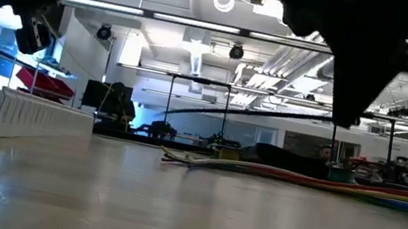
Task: Ziptie cables
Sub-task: Wrap the cables together using a black zip tie
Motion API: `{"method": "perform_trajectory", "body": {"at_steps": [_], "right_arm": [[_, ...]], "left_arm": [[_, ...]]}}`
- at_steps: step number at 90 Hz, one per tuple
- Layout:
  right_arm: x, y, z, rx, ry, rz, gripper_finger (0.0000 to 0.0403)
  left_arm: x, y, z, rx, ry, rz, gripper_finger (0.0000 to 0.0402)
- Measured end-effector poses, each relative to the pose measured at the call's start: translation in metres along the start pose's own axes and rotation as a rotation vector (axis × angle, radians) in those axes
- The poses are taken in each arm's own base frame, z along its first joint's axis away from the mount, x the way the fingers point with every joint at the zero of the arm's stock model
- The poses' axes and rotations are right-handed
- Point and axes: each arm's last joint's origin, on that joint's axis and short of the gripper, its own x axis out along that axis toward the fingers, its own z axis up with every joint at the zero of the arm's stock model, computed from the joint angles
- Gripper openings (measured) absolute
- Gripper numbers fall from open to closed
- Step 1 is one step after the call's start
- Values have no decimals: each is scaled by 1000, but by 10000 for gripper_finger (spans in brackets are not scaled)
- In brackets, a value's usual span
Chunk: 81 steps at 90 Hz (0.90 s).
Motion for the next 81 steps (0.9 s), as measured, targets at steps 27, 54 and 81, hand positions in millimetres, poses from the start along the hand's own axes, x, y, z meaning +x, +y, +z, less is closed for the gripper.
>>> {"method": "perform_trajectory", "body": {"at_steps": [27, 54, 81], "right_arm": [[-19, 34, 28, -35, 152, -104, 0], [-25, 70, -41, -45, 317, -40, 0], [-2, 70, -94, 136, 472, -201, 0]], "left_arm": [[0, 1, -2, 46, 42, -9, 0], [0, 2, -4, 48, 61, 2, 0], [0, 4, -4, 152, 53, 25, 0]]}}
